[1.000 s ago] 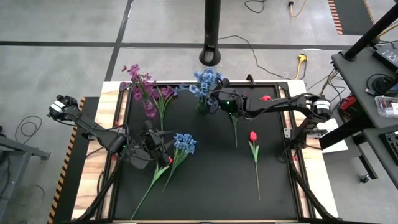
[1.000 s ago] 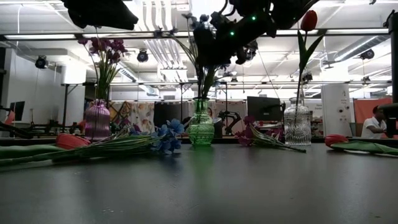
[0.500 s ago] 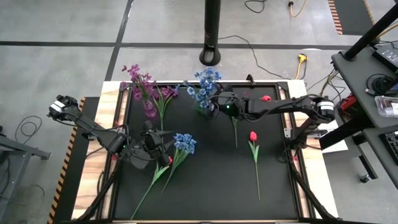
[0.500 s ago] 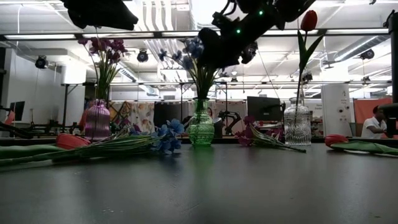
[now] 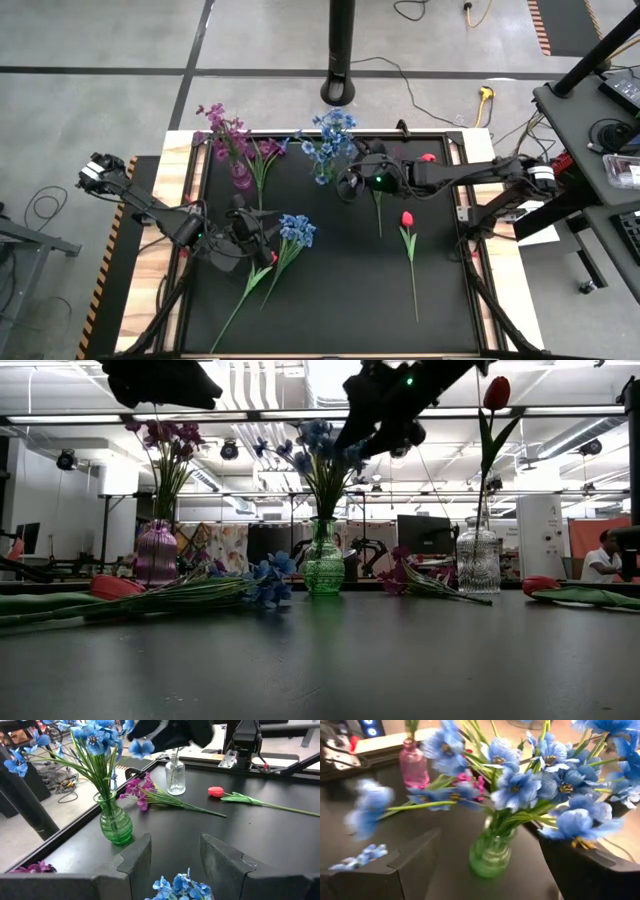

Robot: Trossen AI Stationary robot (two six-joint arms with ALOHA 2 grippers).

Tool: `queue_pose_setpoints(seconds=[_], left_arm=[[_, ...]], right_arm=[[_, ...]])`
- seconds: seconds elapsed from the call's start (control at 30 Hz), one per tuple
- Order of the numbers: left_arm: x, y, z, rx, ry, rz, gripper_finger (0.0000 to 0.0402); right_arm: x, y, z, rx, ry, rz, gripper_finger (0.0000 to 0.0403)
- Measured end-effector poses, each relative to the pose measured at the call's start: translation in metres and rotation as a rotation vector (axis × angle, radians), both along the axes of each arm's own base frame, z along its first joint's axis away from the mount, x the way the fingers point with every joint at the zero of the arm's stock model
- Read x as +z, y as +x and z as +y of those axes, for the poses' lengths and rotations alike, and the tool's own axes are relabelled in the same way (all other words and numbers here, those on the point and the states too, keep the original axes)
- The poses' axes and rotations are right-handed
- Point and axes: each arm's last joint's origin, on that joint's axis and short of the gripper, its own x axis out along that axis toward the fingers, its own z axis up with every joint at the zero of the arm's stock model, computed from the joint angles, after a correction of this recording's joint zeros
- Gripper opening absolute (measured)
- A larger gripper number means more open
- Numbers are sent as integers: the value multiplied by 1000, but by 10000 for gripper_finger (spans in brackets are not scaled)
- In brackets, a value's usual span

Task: Sort flowers into vase by color
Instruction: Put the bottom left blue flowers into the green vase, then put the right red tulip into the transparent vase

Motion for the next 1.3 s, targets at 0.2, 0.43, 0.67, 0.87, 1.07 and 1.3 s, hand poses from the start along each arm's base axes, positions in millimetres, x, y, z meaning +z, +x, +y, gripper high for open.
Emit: queue_pose_setpoints(seconds=[0.2, 0.43, 0.67, 0.87, 1.07, 1.3], left_arm=[[0, 1, -1, -15, -49, -13, 150], [9, 3, -4, -64, -111, -31, 150], [9, 4, -6, -104, -168, -28, 150], [8, 4, -7, -139, -206, -15, 150], [8, 4, -8, -160, -222, -3, 150], [8, 4, -8, -159, -225, -4, 150]], right_arm=[[7, -15, 29, 52, 63, 32, 327], [-1, -27, 74, 128, 155, 116, 327], [-13, -41, 103, 110, 270, 199, 327], [-19, -51, 124, 139, 412, 255, 327], [-24, -64, 147, 175, 605, 339, 327], [-36, -98, 162, -45, 714, 540, 327]])
